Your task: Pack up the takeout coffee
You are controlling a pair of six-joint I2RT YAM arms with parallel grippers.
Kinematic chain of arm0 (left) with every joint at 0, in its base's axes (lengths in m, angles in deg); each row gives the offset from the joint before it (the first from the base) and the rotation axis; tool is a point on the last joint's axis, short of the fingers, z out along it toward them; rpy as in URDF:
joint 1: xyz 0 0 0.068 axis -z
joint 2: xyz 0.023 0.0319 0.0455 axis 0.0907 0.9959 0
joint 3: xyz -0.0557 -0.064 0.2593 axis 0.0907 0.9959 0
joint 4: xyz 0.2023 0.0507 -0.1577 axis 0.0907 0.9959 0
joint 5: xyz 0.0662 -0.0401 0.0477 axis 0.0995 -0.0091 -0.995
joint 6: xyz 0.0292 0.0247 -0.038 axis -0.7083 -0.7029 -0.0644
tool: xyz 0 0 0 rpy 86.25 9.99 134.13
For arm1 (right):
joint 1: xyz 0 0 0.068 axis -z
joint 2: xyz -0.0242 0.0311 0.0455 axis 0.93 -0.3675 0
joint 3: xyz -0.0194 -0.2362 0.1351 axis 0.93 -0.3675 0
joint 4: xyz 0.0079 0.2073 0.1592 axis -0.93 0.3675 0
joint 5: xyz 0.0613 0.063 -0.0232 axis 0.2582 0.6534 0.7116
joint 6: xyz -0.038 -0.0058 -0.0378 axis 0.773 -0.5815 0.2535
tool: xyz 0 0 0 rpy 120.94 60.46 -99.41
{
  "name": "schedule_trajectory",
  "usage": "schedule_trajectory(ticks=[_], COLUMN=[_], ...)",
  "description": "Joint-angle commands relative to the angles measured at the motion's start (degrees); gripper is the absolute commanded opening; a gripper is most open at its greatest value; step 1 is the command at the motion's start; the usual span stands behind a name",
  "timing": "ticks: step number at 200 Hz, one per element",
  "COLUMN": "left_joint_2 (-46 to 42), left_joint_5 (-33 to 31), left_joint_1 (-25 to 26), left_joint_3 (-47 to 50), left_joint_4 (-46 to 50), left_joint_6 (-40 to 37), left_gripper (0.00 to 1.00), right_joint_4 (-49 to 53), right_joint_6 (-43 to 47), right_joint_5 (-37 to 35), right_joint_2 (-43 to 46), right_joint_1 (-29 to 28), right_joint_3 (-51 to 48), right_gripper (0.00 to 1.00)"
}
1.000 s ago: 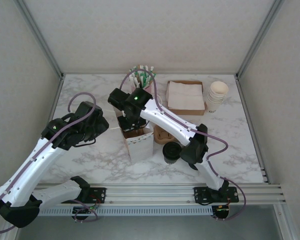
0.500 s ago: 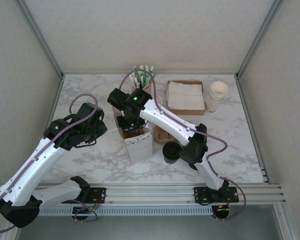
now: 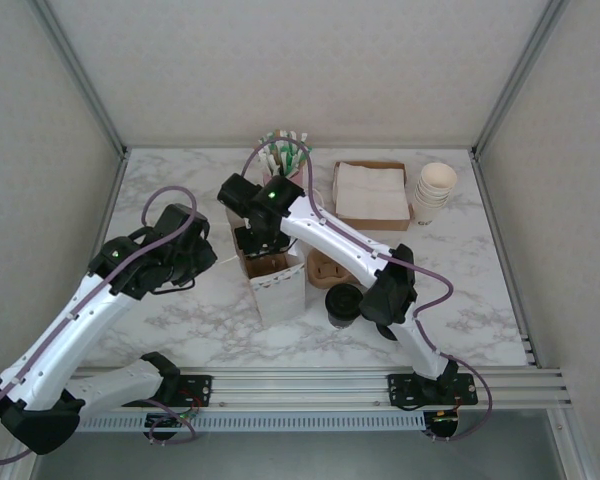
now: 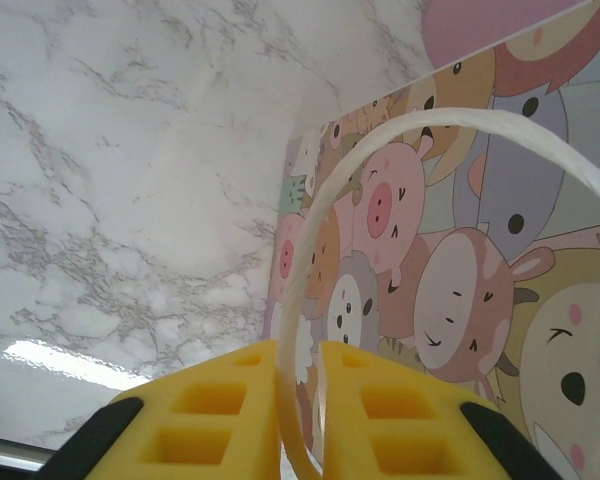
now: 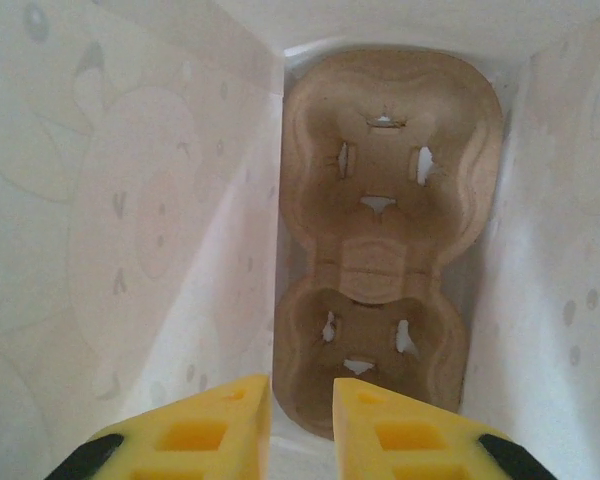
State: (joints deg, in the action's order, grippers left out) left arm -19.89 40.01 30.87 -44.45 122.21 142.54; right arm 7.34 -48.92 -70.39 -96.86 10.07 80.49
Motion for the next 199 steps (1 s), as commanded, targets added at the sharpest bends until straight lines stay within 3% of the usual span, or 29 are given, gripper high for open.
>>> schedule_trajectory(ticks=[1, 76, 199], left_joint_2=[1.0, 2.1, 2.2], left_joint_5=[1.4, 1.3, 0.8], left_joint_1=[0.2, 0.2, 0.2], left_joint_3=[-1.6, -2.8, -4.0], left_joint_4=[-0.5, -0.6, -0.5], left_joint_6=[-0.9, -1.7, -1.9], left_gripper=[0.14, 0.15, 0.15], right_joint_4=[-0.5, -4.7, -10.4], right_joint_6=[-0.7, -0.3, 2.1], right_joint_5=[1.1, 0.5, -1.6], right_joint_2=[-1.6, -0.1, -1.9], right_joint_1=[0.0, 0.0, -0.2], right_joint_3=[-0.3, -9.6, -19.1], right_gripper=[0.24, 0.33, 0.33])
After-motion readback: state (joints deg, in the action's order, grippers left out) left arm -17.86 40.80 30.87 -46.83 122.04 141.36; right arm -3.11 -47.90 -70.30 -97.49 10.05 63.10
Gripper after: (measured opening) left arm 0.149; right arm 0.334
